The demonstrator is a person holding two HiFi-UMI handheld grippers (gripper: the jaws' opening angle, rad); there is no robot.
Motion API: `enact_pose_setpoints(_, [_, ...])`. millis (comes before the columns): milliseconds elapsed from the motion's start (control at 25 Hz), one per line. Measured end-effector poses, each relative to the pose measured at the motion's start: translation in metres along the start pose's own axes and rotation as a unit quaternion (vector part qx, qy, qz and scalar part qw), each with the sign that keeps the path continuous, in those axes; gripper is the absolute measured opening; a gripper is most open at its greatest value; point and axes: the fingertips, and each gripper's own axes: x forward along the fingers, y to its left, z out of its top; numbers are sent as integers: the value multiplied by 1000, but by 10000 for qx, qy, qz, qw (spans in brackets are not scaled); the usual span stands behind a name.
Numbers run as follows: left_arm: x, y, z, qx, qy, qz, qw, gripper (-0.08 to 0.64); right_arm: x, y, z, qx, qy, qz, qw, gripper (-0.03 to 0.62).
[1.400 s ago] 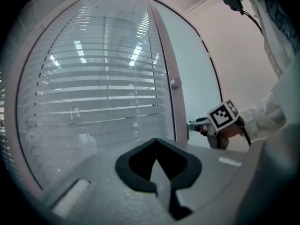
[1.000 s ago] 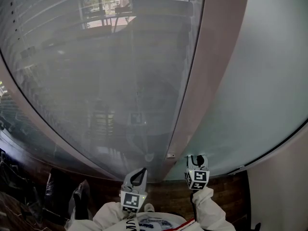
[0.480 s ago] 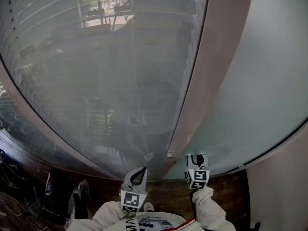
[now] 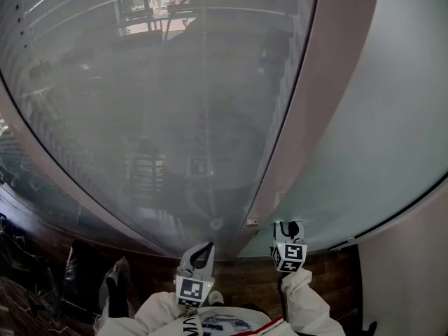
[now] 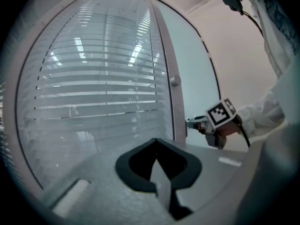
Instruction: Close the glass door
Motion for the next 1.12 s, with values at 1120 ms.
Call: enact_pose_setpoints(1120, [-48,-76,-2,-38,131,199,9997,3,-133,1,-18,380,320,415,9979,8])
